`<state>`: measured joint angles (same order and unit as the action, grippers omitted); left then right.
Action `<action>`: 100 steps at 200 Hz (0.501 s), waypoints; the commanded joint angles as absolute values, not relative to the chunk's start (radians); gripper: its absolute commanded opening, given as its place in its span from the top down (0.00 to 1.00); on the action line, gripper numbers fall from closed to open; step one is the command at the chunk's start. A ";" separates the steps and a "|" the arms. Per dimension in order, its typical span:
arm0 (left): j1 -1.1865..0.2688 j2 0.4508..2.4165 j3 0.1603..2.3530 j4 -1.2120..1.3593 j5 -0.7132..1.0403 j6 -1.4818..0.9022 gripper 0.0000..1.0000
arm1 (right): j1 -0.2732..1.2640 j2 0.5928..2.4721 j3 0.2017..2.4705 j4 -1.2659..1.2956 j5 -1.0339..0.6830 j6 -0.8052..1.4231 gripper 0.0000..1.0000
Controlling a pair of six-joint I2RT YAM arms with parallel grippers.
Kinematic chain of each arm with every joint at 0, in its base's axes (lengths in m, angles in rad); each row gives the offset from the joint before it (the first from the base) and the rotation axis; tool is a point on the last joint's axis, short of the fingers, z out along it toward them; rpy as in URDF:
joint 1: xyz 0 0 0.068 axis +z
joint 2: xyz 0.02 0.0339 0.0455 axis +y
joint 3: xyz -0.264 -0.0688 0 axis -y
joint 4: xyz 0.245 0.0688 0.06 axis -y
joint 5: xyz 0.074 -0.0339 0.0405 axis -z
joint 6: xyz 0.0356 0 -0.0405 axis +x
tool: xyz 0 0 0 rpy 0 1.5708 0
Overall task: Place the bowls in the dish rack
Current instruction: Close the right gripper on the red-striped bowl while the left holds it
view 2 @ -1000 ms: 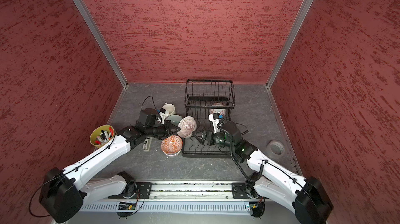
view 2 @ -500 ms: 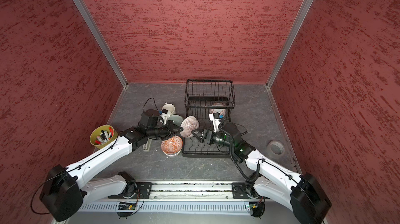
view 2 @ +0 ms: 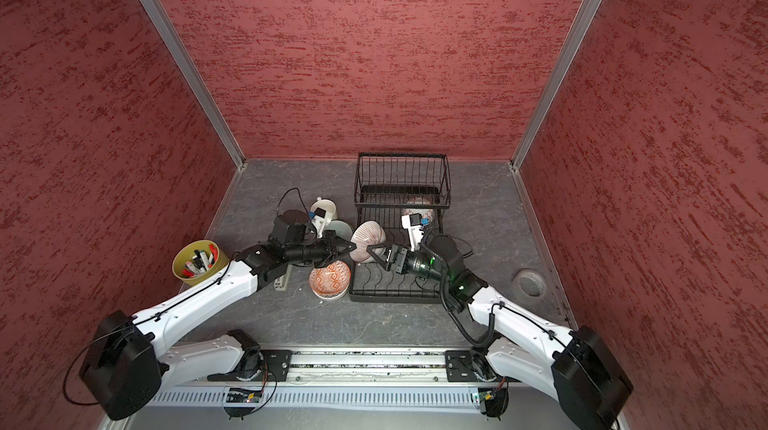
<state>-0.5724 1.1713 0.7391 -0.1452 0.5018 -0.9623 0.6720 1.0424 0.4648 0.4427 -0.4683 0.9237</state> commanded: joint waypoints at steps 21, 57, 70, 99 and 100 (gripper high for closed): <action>-0.577 1.170 0.737 -0.035 0.537 -0.982 1.00 | 0.668 1.049 0.448 0.505 -0.485 0.956 0.13; -0.578 1.177 0.736 -0.021 0.543 -0.987 1.00 | 0.668 1.055 0.446 0.523 -0.488 0.960 0.21; -0.578 1.178 0.736 -0.019 0.543 -0.988 1.00 | 0.668 1.057 0.446 0.529 -0.488 0.962 0.23; -0.578 1.183 0.735 -0.020 0.545 -0.987 1.00 | 0.669 1.060 0.447 0.537 -0.484 0.962 0.26; -0.578 1.183 0.735 -0.019 0.545 -0.987 1.00 | 0.668 1.060 0.447 0.536 -0.484 0.962 0.26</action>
<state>-0.5724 1.1774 0.7326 -0.0921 0.5156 -0.9798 0.6712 1.0561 0.4561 0.4839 -0.4755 0.9478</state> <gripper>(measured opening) 0.087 0.756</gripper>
